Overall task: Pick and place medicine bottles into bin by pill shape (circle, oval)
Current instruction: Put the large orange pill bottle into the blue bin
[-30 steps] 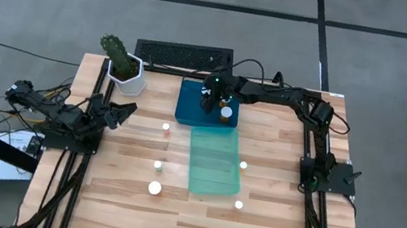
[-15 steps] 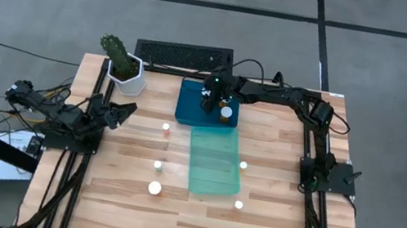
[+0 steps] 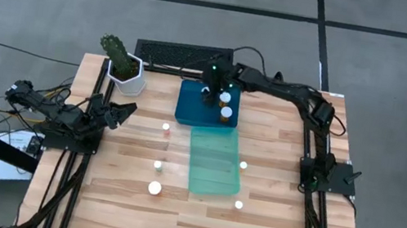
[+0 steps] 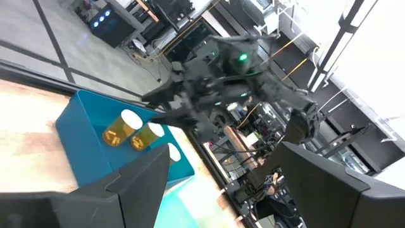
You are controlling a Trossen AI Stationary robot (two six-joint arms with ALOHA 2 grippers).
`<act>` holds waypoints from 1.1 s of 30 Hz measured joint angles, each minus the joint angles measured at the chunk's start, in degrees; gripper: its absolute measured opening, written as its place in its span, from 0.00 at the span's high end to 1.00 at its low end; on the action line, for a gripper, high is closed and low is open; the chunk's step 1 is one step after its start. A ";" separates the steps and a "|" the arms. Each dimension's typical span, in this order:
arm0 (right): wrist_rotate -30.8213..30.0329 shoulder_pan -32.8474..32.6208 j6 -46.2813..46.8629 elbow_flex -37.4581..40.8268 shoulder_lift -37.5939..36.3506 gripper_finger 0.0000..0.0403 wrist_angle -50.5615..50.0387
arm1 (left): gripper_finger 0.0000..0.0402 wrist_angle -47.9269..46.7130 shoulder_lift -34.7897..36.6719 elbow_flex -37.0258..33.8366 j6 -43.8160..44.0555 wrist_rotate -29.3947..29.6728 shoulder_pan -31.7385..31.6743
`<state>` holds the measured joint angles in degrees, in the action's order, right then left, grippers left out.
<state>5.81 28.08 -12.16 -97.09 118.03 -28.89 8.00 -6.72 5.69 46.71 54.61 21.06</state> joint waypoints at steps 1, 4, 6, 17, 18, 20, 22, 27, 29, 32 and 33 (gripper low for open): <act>0.99 -0.33 -0.31 -0.75 -0.96 0.35 -1.70 | 0.28 -0.01 0.00 0.00 -0.19 0.00 0.00; 3.35 -2.21 -1.63 -1.13 -5.38 0.35 -6.46 | 0.28 0.01 0.00 0.00 -0.32 0.00 0.00; 4.76 -4.54 -2.68 -1.13 -8.06 0.35 -9.16 | 0.28 -0.01 0.00 0.00 -0.32 -0.09 0.00; 6.55 -24.79 -5.94 -1.14 -8.29 0.35 3.91 | 0.28 0.02 0.00 0.00 0.55 -0.39 0.02; 6.55 -26.06 -5.92 -1.17 -7.13 0.35 6.04 | 0.28 -0.01 0.00 0.00 0.56 -0.39 0.02; 7.19 -28.29 -5.92 -0.97 -4.70 0.35 7.69 | 0.28 -0.14 0.00 0.01 0.58 -0.39 0.02; 8.79 -30.55 -5.62 -1.06 -2.04 0.35 10.87 | 0.28 -1.10 0.00 0.02 0.58 -0.37 0.02; 12.33 -34.94 -4.14 -0.98 3.38 0.35 12.58 | 0.28 -3.66 0.00 0.04 0.76 -0.12 0.02; 12.34 -36.40 -5.01 -0.99 5.13 0.35 14.21 | 0.28 -4.05 0.02 0.04 1.17 0.16 0.00; 12.27 -38.53 -5.42 -0.97 6.22 0.35 15.23 | 0.28 -4.34 0.02 0.04 1.15 0.20 0.01; 12.07 -39.11 -5.43 -0.97 6.22 0.35 15.98 | 0.28 -4.35 0.01 0.04 1.13 0.20 0.02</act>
<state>17.89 -11.03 -17.59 -98.06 124.25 -12.91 3.65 -6.71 5.74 47.84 54.81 21.08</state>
